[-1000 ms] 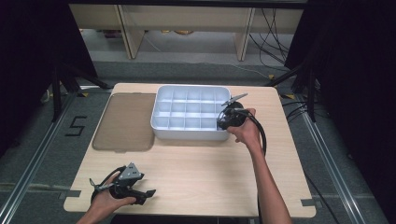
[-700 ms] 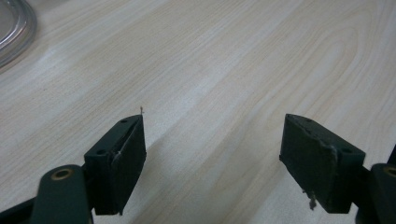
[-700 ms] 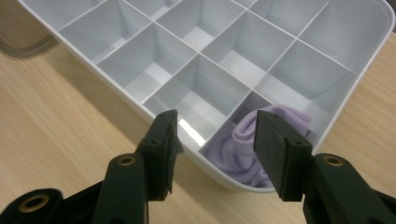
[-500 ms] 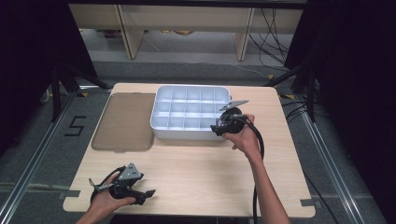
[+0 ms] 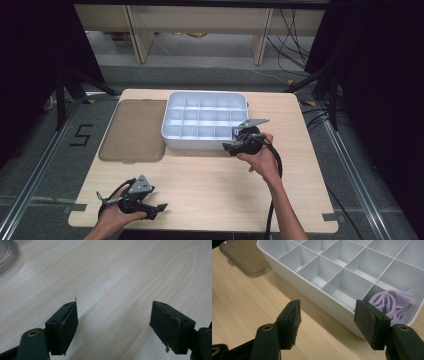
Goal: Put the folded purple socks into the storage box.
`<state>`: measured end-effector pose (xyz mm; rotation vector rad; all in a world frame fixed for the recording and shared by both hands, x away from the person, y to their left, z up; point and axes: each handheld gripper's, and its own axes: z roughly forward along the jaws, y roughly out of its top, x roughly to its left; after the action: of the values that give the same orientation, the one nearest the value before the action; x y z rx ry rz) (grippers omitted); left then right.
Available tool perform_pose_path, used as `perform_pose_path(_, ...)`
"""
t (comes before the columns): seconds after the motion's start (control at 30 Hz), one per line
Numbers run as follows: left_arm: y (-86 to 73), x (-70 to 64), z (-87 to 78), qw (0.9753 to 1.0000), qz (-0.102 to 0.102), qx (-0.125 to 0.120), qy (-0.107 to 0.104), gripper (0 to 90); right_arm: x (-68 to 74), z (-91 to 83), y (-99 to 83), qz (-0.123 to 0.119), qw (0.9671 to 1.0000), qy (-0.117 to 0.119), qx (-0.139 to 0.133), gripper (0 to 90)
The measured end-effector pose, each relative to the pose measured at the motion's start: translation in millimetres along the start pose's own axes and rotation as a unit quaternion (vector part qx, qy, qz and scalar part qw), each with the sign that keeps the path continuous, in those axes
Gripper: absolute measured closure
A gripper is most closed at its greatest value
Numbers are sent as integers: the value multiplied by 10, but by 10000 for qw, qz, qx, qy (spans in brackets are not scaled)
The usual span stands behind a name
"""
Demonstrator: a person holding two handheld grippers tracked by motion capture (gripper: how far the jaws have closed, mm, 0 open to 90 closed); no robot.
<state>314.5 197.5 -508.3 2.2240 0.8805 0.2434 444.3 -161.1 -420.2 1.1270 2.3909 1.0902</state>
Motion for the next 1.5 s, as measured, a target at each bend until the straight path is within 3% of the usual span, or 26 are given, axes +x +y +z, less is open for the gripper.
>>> perform_pose_path(0.1, 9, 7, -2, 10000, 86, 16, 44, 220, 51, -24, -29, 99, 9999, 47, -81, 375)
perform_pose_path(0.13, 9, 1, -2, 10000, 53, 6, 8, 220, 52, -37, -30, -5, 10000, 14, -93, 372)
perform_pose_path(0.23, 8, 0, -5, 10000, 79, 9, 27, 220, 102, -66, -37, -14, 9999, 46, -154, 367)
perform_pose_path(0.27, 6, -14, -5, 10000, -4, -20, 17, 220, 104, -69, -39, -85, 9998, 62, -162, 364)
perform_pose_path(0.33, 14, -12, -15, 9999, 156, -14, 7, 220, 130, -72, -51, -54, 9999, 59, -135, 359)
perform_pose_path(0.4, 6, -36, -5, 10000, 42, -26, -43, 220, 150, -73, -58, 6, 9999, 61, -149, 357)
perform_pose_path(0.43, 8, -26, -9, 9999, 131, 13, 1, 220, 151, -67, -63, -10, 9998, 76, -210, 357)
perform_pose_path(0.53, 8, -21, -12, 10000, 80, -12, 3, 220, 157, -96, -73, -62, 9998, 51, -177, 350)
perform_pose_path(0.6, 12, -16, -22, 9999, 97, -31, -21, 219, 189, -103, -83, -19, 9997, 167, -203, 344)
perform_pose_path(0.67, 7, -19, -13, 10000, -7, -77, 1, 219, 200, -113, -87, 33, 9997, 185, -176, 342)
perform_pose_path(0.77, 12, -3, -24, 9999, 139, -24, 3, 220, 216, -119, -97, -25, 9997, 166, -192, 332)
perform_pose_path(0.8, 7, -21, -14, 10000, -12, -68, -7, 220, 224, -120, -101, -82, 9997, 150, -185, 329)
perform_pose_path(0.87, 9, -11, -24, 10000, 72, -18, 59, 220, 273, -135, -105, -28, 9996, 193, -202, 316)
perform_pose_path(0.97, 7, -17, -27, 10000, 31, -49, 15, 220, 299, -147, -106, -65, 9995, 214, -233, 310)
perform_pose_path(1.1, 8, -15, -25, 10000, 19, -55, 7, 219, 375, -125, -140, -15, 9988, 387, -299, 294)
perform_pose_path(1.13, 9, -15, -28, 10000, 19, -62, 12, 220, 396, -132, -149, 58, 9986, 490, -208, 290)
perform_pose_path(1.2, 14, 1, -38, 9999, 136, -48, 53, 220, 422, -122, -170, 9, 9985, 486, -235, 286)
perform_pose_path(1.37, 7, -15, -32, 9999, 62, -117, 19, 220, 493, -132, -191, -129, 9993, 335, -101, 267)
perform_pose_path(1.5, 5, -9, -38, 9999, 57, -65, 75, 220, 537, -127, -217, -174, 9989, 382, -198, 268)
